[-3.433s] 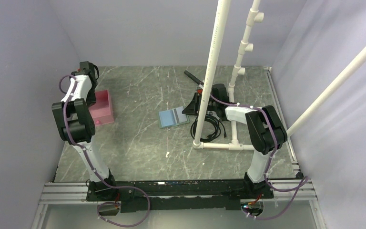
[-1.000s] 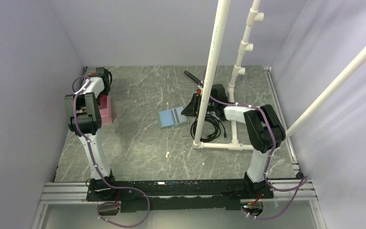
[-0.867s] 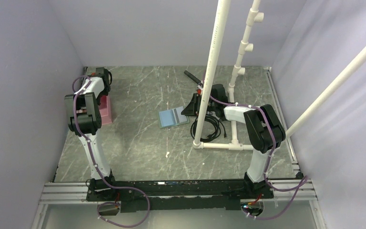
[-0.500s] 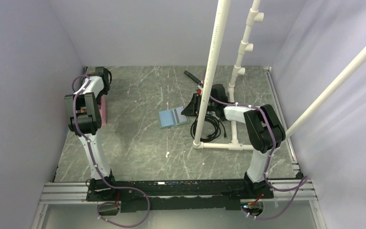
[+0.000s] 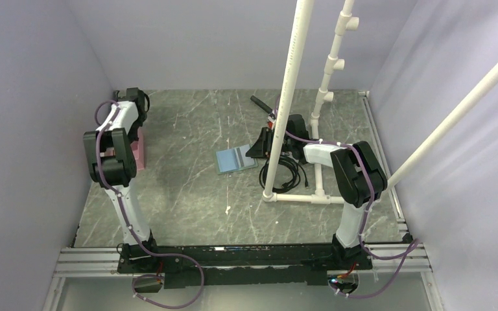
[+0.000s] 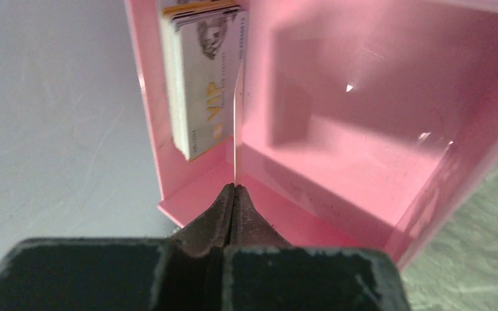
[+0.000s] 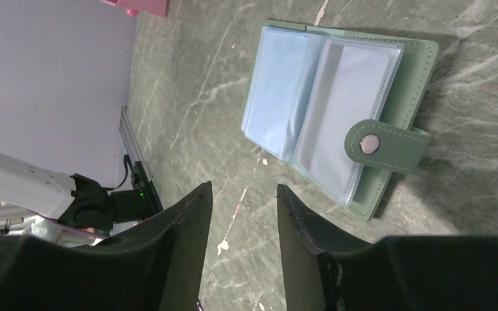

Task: Put the credit cards into the card holder
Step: Pick up the credit card from the storage box, then insert the credit card into the card holder.

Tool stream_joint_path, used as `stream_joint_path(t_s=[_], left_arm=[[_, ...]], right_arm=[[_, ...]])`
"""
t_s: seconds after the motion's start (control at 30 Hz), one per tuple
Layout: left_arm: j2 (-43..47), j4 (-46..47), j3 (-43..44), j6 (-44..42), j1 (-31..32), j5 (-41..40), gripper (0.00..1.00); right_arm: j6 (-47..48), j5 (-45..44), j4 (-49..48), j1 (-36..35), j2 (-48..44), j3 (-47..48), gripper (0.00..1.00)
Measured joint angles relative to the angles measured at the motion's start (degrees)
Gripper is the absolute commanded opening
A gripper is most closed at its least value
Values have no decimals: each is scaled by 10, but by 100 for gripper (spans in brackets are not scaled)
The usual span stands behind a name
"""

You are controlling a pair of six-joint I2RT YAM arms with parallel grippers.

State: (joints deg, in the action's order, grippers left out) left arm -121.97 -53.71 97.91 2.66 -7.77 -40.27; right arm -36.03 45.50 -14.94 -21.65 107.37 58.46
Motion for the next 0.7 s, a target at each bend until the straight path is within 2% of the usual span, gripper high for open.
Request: stream_joint_path(t_s=[0.23, 0.37, 0.57, 0.7], left_arm=[[98, -18, 16, 28, 0, 48, 0], [189, -19, 37, 51, -1, 135, 0], [350, 61, -18, 113, -3, 424, 0], [405, 214, -136, 202, 4, 635, 0]], right_arm=[[10, -3, 14, 0, 2, 5, 44], [25, -22, 38, -1, 2, 10, 45], [44, -56, 74, 0, 0, 16, 46], [44, -56, 82, 1, -5, 16, 47]])
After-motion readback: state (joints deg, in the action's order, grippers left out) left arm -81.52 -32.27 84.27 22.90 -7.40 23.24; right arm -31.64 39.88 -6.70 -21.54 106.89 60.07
